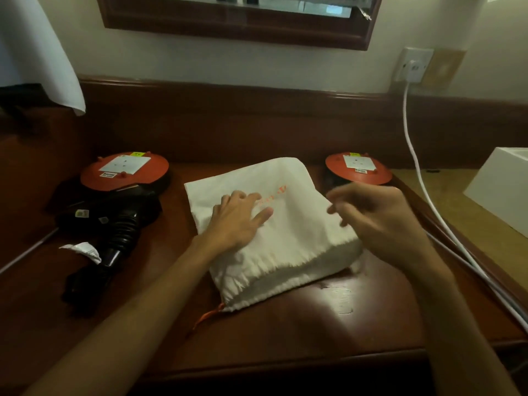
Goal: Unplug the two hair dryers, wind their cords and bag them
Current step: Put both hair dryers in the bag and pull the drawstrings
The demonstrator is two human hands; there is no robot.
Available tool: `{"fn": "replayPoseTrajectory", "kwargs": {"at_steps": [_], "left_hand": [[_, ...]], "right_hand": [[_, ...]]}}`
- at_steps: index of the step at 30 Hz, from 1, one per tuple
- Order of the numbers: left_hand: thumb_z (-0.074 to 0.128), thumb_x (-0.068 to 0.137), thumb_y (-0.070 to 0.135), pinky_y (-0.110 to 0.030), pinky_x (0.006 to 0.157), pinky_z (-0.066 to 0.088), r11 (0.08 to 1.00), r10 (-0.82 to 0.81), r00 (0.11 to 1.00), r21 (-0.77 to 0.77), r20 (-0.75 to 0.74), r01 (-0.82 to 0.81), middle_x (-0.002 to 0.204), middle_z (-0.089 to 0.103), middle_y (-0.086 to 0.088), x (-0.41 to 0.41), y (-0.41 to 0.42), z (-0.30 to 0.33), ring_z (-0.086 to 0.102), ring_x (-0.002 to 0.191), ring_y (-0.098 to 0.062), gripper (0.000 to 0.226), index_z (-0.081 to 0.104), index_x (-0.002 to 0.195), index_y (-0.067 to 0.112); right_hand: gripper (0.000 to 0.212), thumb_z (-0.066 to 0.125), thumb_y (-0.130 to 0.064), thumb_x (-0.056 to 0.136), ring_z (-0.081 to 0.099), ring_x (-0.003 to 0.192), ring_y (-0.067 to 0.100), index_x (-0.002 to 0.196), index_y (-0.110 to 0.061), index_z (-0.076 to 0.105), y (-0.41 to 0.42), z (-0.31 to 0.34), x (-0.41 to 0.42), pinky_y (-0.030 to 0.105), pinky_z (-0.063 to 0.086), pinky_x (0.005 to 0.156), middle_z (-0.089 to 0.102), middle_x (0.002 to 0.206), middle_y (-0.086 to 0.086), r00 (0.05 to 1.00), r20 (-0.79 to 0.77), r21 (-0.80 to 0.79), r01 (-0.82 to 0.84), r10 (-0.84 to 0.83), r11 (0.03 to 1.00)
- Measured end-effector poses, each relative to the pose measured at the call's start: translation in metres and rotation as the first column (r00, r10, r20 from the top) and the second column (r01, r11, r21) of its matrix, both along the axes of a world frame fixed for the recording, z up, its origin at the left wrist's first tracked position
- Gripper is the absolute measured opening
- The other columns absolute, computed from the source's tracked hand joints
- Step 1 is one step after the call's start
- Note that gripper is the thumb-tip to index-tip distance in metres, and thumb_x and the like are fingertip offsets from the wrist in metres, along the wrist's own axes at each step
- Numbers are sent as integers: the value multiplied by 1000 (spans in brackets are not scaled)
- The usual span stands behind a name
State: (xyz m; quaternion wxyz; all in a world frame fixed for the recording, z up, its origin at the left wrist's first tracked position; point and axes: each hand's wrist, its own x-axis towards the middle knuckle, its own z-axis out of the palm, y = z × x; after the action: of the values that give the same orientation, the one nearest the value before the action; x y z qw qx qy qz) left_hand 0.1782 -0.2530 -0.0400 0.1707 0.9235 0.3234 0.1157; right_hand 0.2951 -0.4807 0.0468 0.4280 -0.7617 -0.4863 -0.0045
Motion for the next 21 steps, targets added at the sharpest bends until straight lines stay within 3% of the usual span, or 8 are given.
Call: {"fn": "replayPoseTrajectory", "kwargs": {"at_steps": [2,4,6,9,12,15,18,21], "left_hand": [[29,97,75,-51,124,13,1000,6,999,-1,-53,-6,168,19,-7,-2,-3,-27,17,154,-30,70,25,157,41],[19,90,85,-56,125,-6,1000,-5,993,20,-122,7,173,4,-5,-3,-2,-44,-1,159,-29,82,13,160,44],[14,84,92,-60,123,-13,999,-13,989,47,-149,20,173,-2,-6,-4,2,-49,-9,159,-30,89,6,160,46],[10,81,94,-60,121,-18,998,-23,983,47,-180,31,173,-9,-3,-4,5,-50,-17,157,-30,92,-2,160,48],[10,81,94,-59,121,-18,998,-16,976,60,-217,30,172,-14,-1,-1,8,-51,-20,157,-29,90,-6,159,51],[11,82,93,-59,122,-17,997,-40,975,50,-219,53,172,-15,-1,2,13,-52,-21,156,-28,88,-9,158,52],[10,84,91,-60,122,-14,994,-49,972,80,-231,69,172,-13,0,1,15,-53,-20,157,-28,85,-11,157,53],[12,88,87,-59,123,-11,992,-61,970,97,-234,86,172,-13,1,-1,15,-52,-18,157,-27,83,-9,159,50]], "right_hand": [[22,63,-22,93,68,85,9,112,-20,73,40,-6,11,36,61,78,73,97,-6,995,88,-34,50,-47,998],[27,63,-24,96,64,105,12,122,-23,68,78,-15,16,34,57,89,68,117,-5,986,168,-182,43,-12,982],[33,58,-24,98,56,121,17,131,-24,64,108,-28,18,34,49,99,61,135,-3,956,284,-336,26,75,942],[44,48,-21,99,38,142,24,143,-22,54,132,-56,28,41,32,114,43,156,3,831,511,-531,105,219,841],[54,41,-28,101,10,155,26,155,-25,33,132,-75,38,51,16,122,15,168,4,794,563,-595,197,229,779],[60,35,-35,103,-2,156,31,158,-20,21,135,-79,33,59,5,123,3,169,7,727,630,-640,290,271,711],[67,31,-41,103,-12,154,34,160,-13,9,140,-84,29,60,-1,123,-6,169,11,674,665,-678,366,321,637],[70,29,-43,104,-15,154,35,161,-13,1,145,-83,39,62,2,121,-10,169,9,641,680,-698,416,356,583]]}}
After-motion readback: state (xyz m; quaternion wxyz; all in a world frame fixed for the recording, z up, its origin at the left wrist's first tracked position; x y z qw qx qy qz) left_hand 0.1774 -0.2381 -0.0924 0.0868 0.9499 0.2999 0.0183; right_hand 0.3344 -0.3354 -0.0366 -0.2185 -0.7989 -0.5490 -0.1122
